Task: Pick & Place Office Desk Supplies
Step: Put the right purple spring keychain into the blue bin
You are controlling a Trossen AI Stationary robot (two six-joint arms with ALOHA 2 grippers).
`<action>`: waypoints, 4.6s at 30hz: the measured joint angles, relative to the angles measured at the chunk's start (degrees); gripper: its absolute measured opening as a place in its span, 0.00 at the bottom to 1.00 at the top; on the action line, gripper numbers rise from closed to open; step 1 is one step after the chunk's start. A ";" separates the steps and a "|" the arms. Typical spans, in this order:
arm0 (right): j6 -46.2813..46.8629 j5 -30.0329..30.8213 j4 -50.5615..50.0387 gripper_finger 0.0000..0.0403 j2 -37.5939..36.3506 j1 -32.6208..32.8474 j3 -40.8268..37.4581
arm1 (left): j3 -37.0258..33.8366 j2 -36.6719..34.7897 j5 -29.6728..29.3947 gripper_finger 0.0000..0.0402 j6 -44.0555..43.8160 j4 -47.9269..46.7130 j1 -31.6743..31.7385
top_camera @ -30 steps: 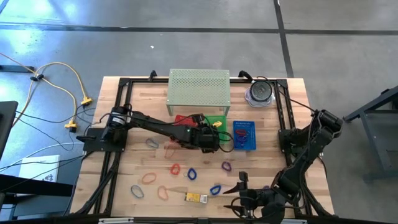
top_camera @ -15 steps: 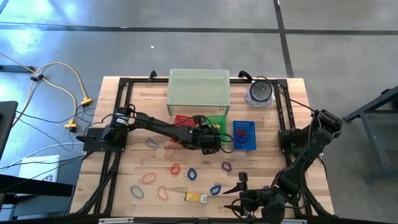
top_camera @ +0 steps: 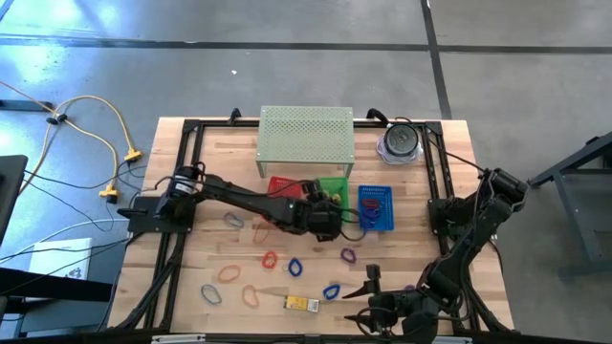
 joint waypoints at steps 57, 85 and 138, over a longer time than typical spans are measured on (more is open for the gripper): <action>87.19 -51.23 -48.66 0.54 0.26 1.49 -7.86 | -5.15 -15.02 25.32 0.40 -11.35 -25.91 -29.33; 85.39 -47.88 -30.67 0.61 -0.04 1.51 -23.32 | -20.20 -15.04 17.67 0.40 -14.43 -1.35 -29.67; 54.41 -24.60 -66.71 0.01 0.31 -10.13 0.09 | -21.77 -11.34 4.35 0.40 -31.46 0.79 -33.42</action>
